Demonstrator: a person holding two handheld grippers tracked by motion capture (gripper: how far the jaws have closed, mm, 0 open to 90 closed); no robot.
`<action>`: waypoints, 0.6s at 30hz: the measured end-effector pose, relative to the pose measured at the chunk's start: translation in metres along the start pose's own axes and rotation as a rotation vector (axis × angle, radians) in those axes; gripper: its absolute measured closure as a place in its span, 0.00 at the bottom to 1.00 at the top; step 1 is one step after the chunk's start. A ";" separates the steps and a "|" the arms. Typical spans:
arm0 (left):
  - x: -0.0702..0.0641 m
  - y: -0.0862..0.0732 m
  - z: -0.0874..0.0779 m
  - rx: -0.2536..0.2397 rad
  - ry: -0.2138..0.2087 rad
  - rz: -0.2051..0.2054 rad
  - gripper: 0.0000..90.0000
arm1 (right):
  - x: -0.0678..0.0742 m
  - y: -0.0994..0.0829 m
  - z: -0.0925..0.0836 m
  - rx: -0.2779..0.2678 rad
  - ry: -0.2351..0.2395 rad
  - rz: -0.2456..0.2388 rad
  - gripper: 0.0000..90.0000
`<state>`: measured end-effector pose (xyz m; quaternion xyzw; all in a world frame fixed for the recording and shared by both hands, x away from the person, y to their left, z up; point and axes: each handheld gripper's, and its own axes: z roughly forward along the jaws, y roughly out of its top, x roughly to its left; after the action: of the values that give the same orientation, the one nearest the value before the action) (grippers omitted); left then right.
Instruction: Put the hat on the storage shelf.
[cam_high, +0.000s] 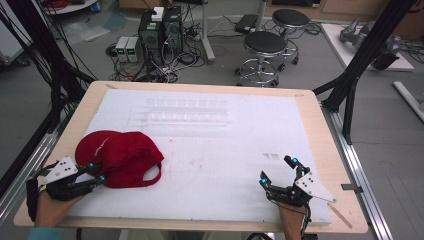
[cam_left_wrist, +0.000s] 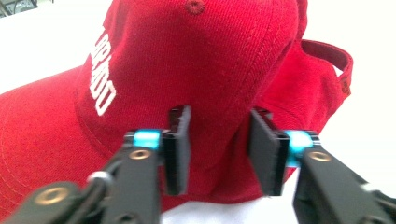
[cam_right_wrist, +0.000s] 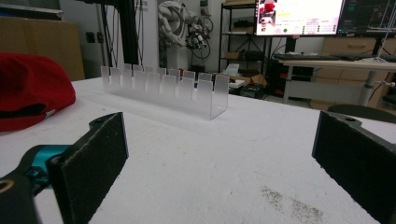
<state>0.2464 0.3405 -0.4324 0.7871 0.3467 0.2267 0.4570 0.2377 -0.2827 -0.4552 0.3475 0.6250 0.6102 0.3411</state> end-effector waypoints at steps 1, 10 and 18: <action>0.000 0.001 0.000 0.002 0.000 -0.002 0.73 | 0.000 0.000 0.000 0.000 0.000 0.000 0.03; -0.004 0.005 0.000 -0.011 -0.008 -0.081 0.94 | 0.000 0.000 0.000 0.001 0.000 0.001 0.03; -0.020 0.018 0.007 -0.034 0.014 -0.090 0.95 | -0.001 0.000 0.000 0.000 0.002 0.004 0.03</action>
<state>0.2439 0.3153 -0.4206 0.7612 0.3810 0.2174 0.4776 0.2381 -0.2831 -0.4551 0.3481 0.6246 0.6111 0.3395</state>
